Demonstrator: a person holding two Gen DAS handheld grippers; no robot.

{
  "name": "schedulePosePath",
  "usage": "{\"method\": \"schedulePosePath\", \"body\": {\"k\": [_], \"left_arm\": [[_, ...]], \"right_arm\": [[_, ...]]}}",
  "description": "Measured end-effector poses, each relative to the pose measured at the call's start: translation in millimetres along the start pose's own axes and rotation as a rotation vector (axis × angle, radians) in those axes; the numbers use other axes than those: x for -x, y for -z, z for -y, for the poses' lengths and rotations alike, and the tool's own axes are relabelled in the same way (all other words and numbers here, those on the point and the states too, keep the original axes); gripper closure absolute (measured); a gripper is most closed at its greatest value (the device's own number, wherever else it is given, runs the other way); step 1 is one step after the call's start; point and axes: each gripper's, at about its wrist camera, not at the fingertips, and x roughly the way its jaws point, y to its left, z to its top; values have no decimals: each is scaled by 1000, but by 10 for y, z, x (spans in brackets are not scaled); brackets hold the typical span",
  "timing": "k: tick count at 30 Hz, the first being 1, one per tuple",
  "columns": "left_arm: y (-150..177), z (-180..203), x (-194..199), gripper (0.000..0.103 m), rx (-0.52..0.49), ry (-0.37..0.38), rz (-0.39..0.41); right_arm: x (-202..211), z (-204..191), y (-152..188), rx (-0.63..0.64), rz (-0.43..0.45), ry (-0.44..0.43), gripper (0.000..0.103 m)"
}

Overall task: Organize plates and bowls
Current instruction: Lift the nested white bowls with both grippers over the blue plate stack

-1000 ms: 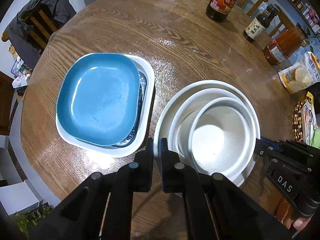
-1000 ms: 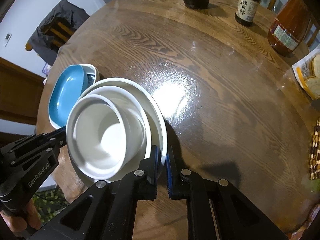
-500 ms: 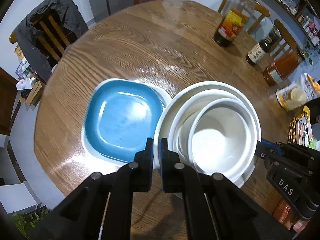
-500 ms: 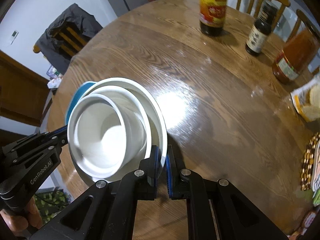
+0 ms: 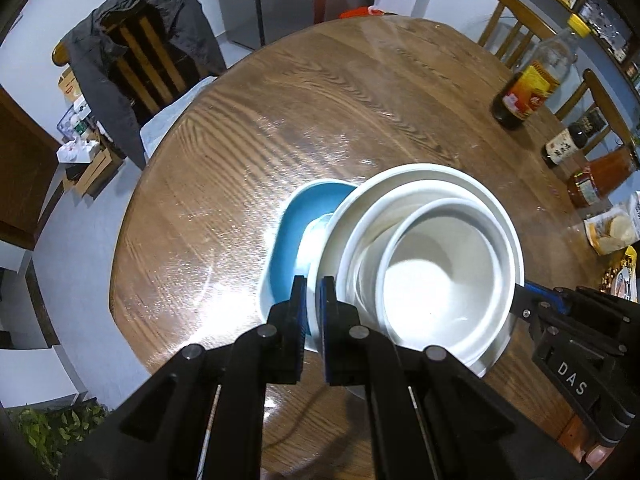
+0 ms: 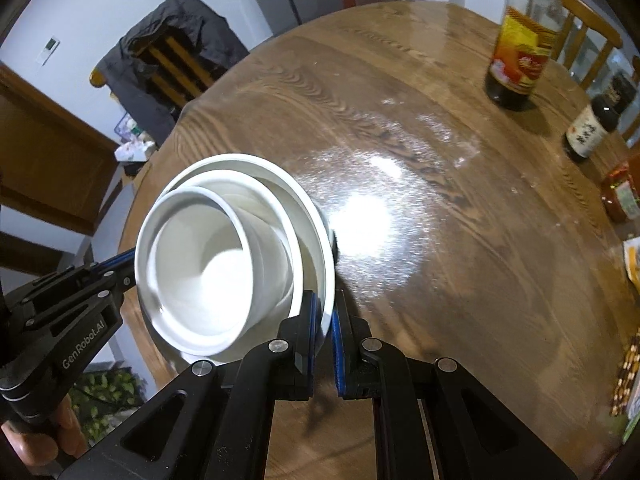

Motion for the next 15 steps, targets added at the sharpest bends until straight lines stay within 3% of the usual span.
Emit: {"method": "schedulePosePath", "body": {"k": [15], "left_arm": [[-93, -148, -286, 100, -16, 4, -64]], "right_arm": [[-294, -58, -119, -31, -50, -4, 91]]}}
